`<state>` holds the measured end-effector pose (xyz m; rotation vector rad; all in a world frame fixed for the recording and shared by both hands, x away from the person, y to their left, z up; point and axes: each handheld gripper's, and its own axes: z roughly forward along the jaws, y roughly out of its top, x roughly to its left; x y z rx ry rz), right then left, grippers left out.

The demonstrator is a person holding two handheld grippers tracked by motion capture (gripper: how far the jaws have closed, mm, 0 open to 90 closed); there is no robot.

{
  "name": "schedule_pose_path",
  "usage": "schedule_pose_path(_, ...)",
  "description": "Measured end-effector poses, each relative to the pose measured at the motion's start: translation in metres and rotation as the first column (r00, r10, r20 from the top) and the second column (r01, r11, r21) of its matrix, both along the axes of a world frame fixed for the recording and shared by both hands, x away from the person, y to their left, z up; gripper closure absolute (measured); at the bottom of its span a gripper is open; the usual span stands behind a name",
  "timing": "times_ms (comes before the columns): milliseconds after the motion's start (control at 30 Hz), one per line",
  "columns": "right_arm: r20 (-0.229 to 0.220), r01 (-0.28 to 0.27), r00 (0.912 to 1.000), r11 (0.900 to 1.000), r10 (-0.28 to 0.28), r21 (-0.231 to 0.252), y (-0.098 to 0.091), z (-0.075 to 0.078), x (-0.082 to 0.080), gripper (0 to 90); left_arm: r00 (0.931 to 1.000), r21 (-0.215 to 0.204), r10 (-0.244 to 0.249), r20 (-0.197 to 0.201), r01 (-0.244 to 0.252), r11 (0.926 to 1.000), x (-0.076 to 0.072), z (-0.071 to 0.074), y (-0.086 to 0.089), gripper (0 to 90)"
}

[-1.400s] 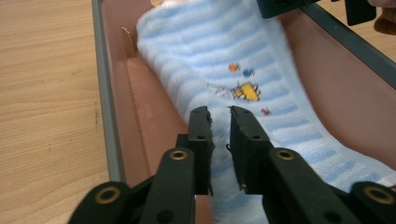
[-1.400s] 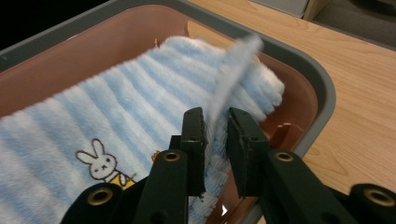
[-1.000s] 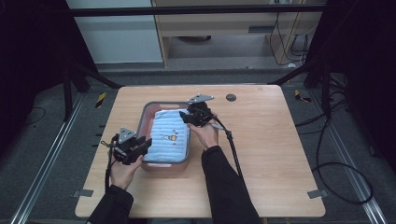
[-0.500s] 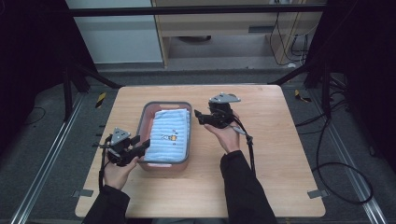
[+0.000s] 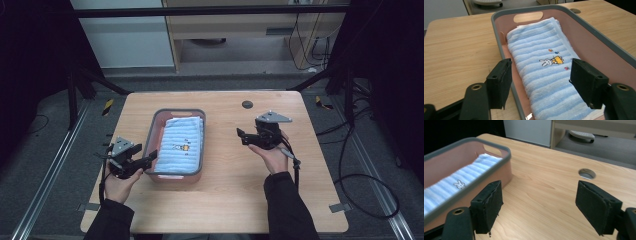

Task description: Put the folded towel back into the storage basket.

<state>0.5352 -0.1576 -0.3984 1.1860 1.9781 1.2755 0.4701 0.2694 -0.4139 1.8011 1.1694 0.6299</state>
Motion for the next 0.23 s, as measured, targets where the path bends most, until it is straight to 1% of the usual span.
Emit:
schedule_pose_path(33, 0.0, 0.0, 1.0, 1.0, 0.0, 0.0, 0.0, 0.0, 0.0, 21.5, 1.0, 0.0, 0.0, 0.0, 0.0, 1.0, 0.0, 0.0, 0.0, 31.4)
schedule_pose_path(67, -0.004, 0.012, 0.9999, 0.9999, -0.012, -0.007, -0.011, -0.004, -0.005, 20.6, 1.0, 0.001, 0.001, 0.002, -0.001, 1.0, 0.0, 0.0, 0.002, 30.6)
schedule_pose_path(133, -0.003, 0.016, 0.9999, 0.9998, -0.016, -0.007, -0.015, -0.005, -0.007, 20.3, 1.0, -0.002, 0.007, 0.005, -0.007, 1.0, -0.001, 0.001, 0.006, 30.3)
schedule_pose_path(167, -0.01, 0.031, 0.9995, 0.9994, -0.031, -0.014, -0.026, -0.008, -0.013, 19.8, 0.9999, -0.003, 0.011, 0.006, -0.011, 0.9999, -0.001, 0.001, 0.008, 29.5)
schedule_pose_path(233, -0.009, 0.035, 0.9993, 0.9992, -0.035, -0.02, -0.029, -0.009, -0.015, 19.5, 0.9998, -0.005, 0.018, 0.009, -0.018, 0.9998, -0.002, 0.002, 0.011, 29.4)
